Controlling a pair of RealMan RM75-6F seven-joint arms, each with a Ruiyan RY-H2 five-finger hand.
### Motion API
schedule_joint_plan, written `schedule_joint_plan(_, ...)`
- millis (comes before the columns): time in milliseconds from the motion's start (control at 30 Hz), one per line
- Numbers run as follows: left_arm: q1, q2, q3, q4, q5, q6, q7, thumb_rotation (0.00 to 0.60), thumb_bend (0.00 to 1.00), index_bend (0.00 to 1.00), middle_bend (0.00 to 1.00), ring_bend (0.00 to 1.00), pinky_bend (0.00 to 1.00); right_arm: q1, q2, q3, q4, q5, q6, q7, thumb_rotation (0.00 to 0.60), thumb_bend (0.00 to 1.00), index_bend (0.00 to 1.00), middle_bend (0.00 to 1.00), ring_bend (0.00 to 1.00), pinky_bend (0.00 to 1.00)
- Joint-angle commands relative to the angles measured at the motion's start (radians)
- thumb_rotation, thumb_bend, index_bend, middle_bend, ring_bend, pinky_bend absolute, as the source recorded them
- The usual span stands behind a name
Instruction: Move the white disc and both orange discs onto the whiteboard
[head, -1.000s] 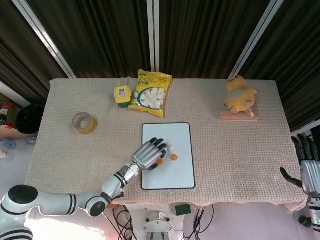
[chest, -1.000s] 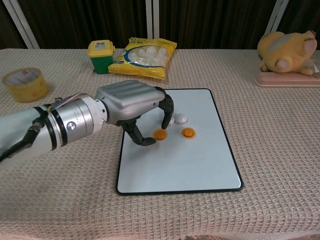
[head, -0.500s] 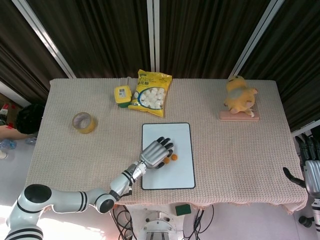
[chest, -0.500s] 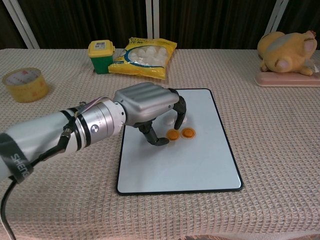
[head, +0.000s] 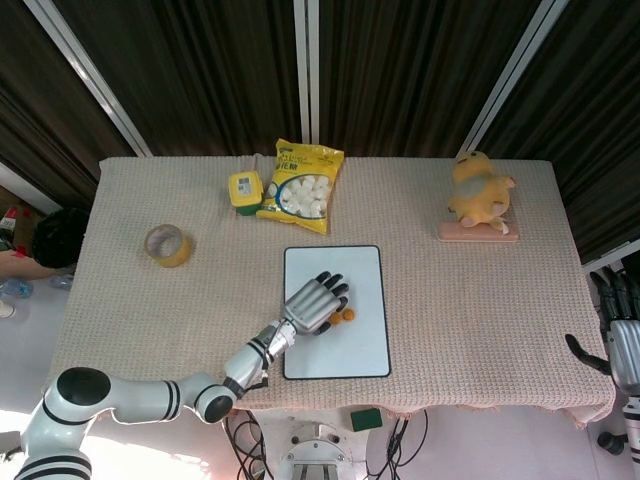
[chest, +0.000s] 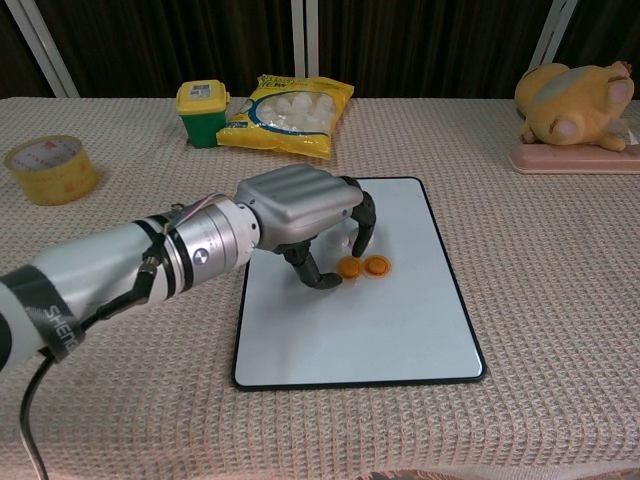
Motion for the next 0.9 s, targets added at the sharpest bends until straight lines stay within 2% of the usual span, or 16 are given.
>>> schedule_joint_plan(33,-0.003,-0.006,0.0,0.012,0.0,0.0,0.001,0.599,0.27,0.52,0.22,0.1,0.18,0.0,-0.001,0.0,0.0,-0.001,0.0,-0.001,0.6,0.21,0.0,0.0,0.0,0.0)
schedule_joint_plan(500,-0.009,-0.016,0.002,0.027,-0.02,-0.005,0.015,0.599,0.27,0.52,0.22,0.1,0.18,-0.001,-0.002,0.002,0.01,0.006,0.0,0.01,0.6,0.21,0.0,0.0,0.0,0.0)
schedule_joint_plan(900,-0.012,-0.012,0.008,0.018,-0.02,-0.005,0.018,0.599,0.27,0.44,0.22,0.1,0.18,-0.002,-0.005,0.003,0.016,0.007,0.001,0.018,0.6,0.21,0.0,0.0,0.0,0.0)
